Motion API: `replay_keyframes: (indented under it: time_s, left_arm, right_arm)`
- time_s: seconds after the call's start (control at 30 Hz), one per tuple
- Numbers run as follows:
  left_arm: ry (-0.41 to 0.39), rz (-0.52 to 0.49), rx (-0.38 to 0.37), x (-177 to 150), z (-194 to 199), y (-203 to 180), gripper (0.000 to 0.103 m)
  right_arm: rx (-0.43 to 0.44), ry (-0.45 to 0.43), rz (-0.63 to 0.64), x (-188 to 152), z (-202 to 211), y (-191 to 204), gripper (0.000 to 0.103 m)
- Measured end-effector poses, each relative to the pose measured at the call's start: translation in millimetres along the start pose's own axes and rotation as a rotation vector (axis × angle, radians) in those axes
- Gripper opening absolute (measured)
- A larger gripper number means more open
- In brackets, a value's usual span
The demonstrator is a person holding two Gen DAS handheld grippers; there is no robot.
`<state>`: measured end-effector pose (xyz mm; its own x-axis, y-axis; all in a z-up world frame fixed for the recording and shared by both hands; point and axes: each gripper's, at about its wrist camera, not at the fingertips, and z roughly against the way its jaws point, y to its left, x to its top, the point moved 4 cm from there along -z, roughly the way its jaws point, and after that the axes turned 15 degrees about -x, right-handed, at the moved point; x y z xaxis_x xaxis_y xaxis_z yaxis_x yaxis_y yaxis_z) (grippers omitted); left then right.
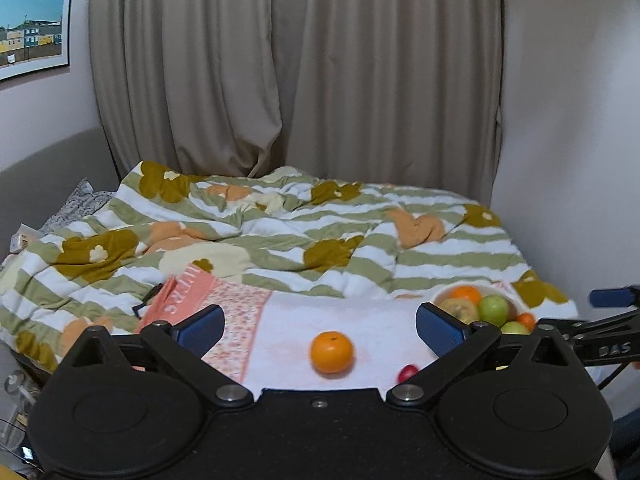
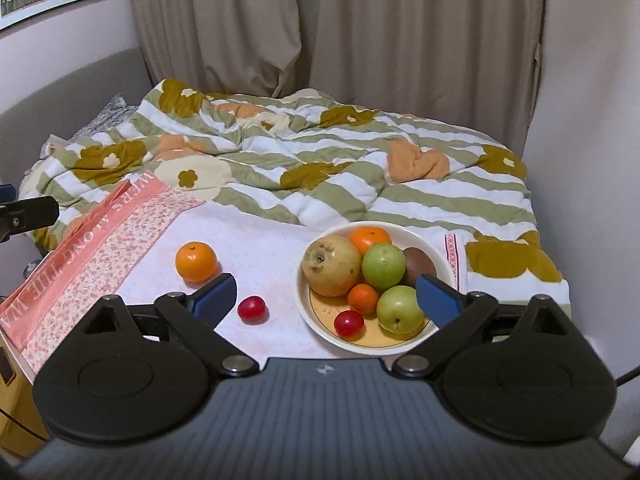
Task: Organize fruits
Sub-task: 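Withdraw both tools back over the large orange and red tomato, then grasp the red tomato with the right tool while the left tool grasps the large orange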
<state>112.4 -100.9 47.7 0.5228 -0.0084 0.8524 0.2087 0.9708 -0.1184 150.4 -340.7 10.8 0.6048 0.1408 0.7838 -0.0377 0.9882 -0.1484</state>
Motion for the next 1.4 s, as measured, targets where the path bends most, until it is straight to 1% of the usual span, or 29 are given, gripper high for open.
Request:
replay_keyframes:
  time_s: [0.07, 0.13, 0.27, 0.4, 0.57, 0.73, 0.9, 1.03, 1.17, 1.23, 1.27, 1.4]
  left_arm:
    - [0.03, -0.026, 0.0, -1.5, -6.1, 12.3, 0.103]
    - [0.054, -0.051, -0.017, -2.8, -11.2, 23.2, 0.103]
    - [0.092, -0.089, -0.103, -4.9, -23.8, 42.4, 0.103]
    - [0.137, -0.141, -0.165, -11.1, -47.2, 62.4, 0.103]
    - [0.186, -0.174, -0.259, -19.3, -78.4, 79.2, 0.103]
    - [0.236, -0.212, -0.347, -26.2, -117.7, 91.6, 0.103]
    - [0.291, -0.258, -0.404, -34.7, -153.7, 94.2, 0.103]
    - [0.337, -0.267, -0.459, -42.3, -179.0, 89.3, 0.103]
    - [0.373, -0.275, -0.484, -48.7, -201.1, 82.6, 0.1]
    - [0.39, -0.276, -0.497, -53.1, -211.2, 80.5, 0.094]
    - [0.401, -0.276, -0.503, -54.9, -215.5, 79.1, 0.092]
    - [0.429, -0.264, -0.517, -60.3, -229.1, 74.2, 0.092]
  right_arm:
    - [-0.02, 0.013, 0.002, -3.5, -1.2, 8.1, 0.103]
    - [-0.045, 0.033, 0.003, -8.2, -3.6, 17.3, 0.103]
    - [-0.09, 0.088, -0.039, -18.8, -10.6, 34.4, 0.103]
    - [-0.139, 0.137, -0.092, -29.5, -18.9, 51.1, 0.103]
    - [-0.2, 0.17, -0.132, -38.6, -32.3, 71.2, 0.103]
    - [-0.243, 0.196, -0.169, -42.0, -56.1, 87.7, 0.103]
    - [-0.259, 0.226, -0.197, -47.2, -84.6, 101.6, 0.103]
    - [-0.263, 0.264, -0.231, -49.8, -102.7, 107.8, 0.103]
    - [-0.262, 0.295, -0.261, -50.2, -114.8, 110.1, 0.103]
    - [-0.257, 0.307, -0.27, -50.3, -120.1, 110.5, 0.103]
    - [-0.253, 0.316, -0.274, -50.8, -123.1, 110.6, 0.102]
    - [-0.247, 0.333, -0.279, -52.5, -131.4, 109.6, 0.101]
